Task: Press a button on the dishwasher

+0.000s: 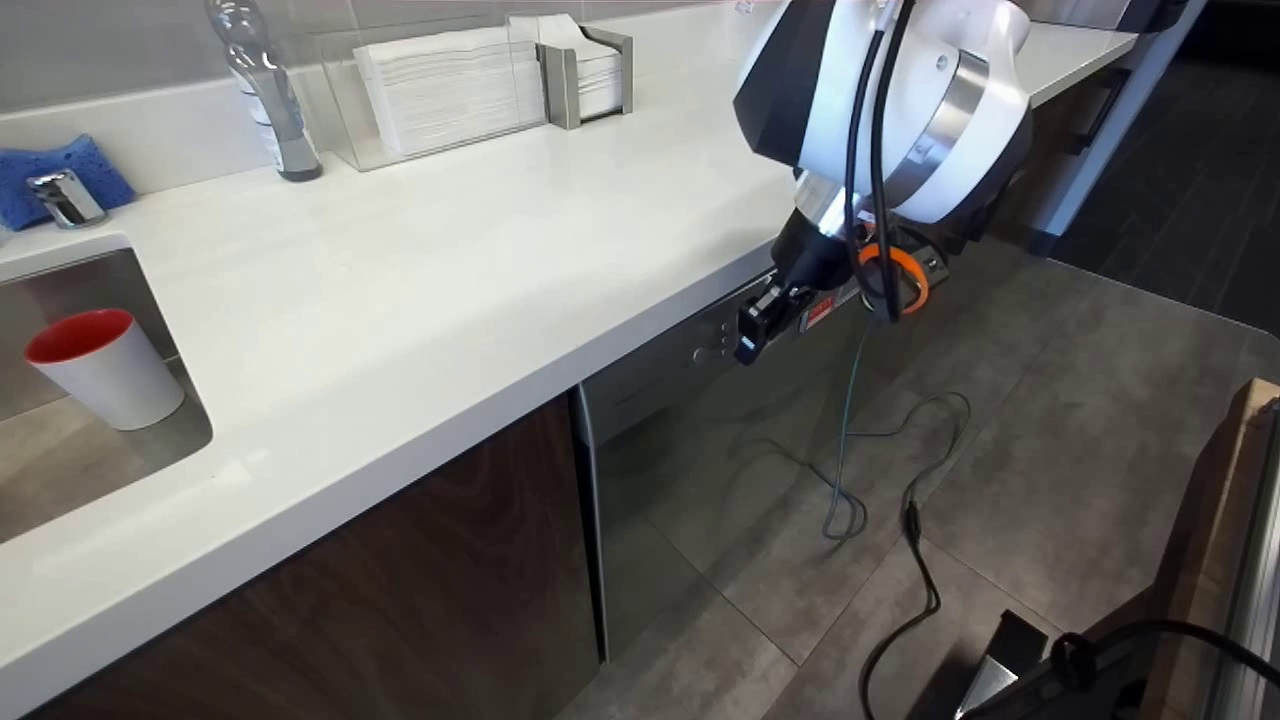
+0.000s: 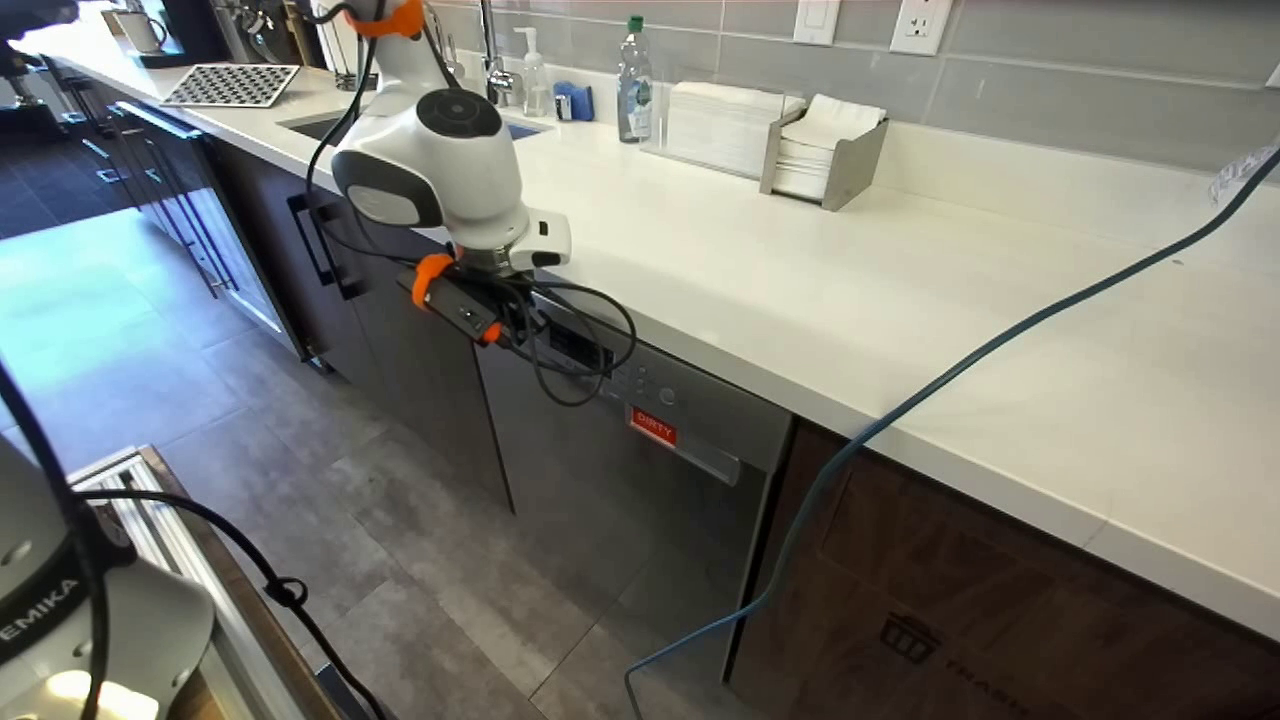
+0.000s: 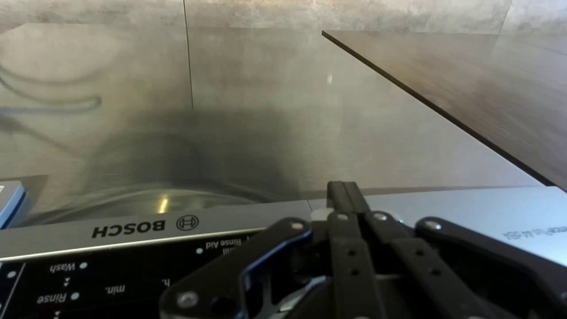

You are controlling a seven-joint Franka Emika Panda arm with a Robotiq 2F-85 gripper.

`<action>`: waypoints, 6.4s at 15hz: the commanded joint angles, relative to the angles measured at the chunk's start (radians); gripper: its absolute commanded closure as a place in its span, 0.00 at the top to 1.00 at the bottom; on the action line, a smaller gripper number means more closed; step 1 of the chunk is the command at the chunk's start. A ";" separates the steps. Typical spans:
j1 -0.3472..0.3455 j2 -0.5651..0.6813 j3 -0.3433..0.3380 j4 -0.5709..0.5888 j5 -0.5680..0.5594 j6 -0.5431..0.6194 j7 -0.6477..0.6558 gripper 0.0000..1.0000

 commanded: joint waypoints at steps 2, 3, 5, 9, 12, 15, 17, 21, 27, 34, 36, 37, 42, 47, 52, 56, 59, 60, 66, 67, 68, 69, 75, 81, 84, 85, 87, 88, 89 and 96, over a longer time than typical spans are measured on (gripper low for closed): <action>0.009 -0.034 -0.012 -0.024 -0.048 -0.012 0.003 0.00; 0.011 -0.037 -0.013 -0.026 -0.054 -0.012 0.006 0.00; 0.012 -0.042 -0.013 -0.027 -0.062 -0.014 0.008 0.00; 0.011 -0.046 -0.014 -0.026 -0.081 -0.013 0.009 0.00; 0.006 -0.047 -0.010 -0.021 -0.079 -0.018 0.004 0.00; 0.003 -0.048 -0.006 -0.016 -0.070 -0.014 0.001 0.00; -0.002 -0.041 -0.002 -0.008 -0.062 -0.016 -0.004 0.00; -0.007 -0.036 0.005 0.001 -0.052 -0.019 -0.008 0.00; -0.008 -0.027 0.004 0.007 -0.052 -0.025 -0.004 0.00; -0.008 -0.027 0.005 0.012 -0.045 -0.023 -0.005 0.00; -0.008 -0.024 0.006 0.015 -0.040 -0.015 -0.007 0.00; -0.008 -0.023 0.006 0.016 -0.038 -0.013 -0.009 0.00; -0.022 -0.022 0.032 0.039 0.024 0.032 -0.050 0.00; -0.023 -0.022 0.046 0.047 0.061 0.066 -0.072 0.00; -0.023 -0.016 0.048 0.052 0.076 0.074 -0.082 0.00; -0.025 -0.013 0.046 0.051 0.071 0.067 -0.078 0.00; -0.003 -0.025 0.019 0.011 0.016 0.042 -0.031 0.00; 0.008 -0.029 0.007 -0.006 -0.010 0.036 -0.012 0.00; 0.092 -0.064 -0.096 -0.095 -0.171 0.002 0.104 0.26; 0.112 -0.071 -0.117 -0.108 -0.200 -0.011 0.128 0.27; 0.129 -0.082 -0.133 -0.118 -0.224 -0.027 0.149 0.33; 0.155 -0.097 -0.156 -0.133 -0.256 -0.036 0.176 0.40; 0.321 -0.236 -0.310 -0.238 -0.503 -0.089 0.388 0.82; 0.436 -0.375 -0.476 -0.291 -0.841 -0.202 0.659 1.00; 0.285 -0.437 -0.361 -0.282 -1.045 -0.268 0.812 1.00; 0.269 -0.459 -0.348 -0.277 -1.083 -0.300 0.843 1.00; 0.214 -0.519 -0.282 -0.267 -1.095 -0.385 0.870 1.00; 0.194 -0.539 -0.258 -0.262 -1.084 -0.419 0.871 1.00; 0.186 -0.561 -0.238 -0.254 -1.055 -0.457 0.860 1.00; 0.146 -0.629 -0.183 -0.210 -1.093 -0.627 0.929 1.00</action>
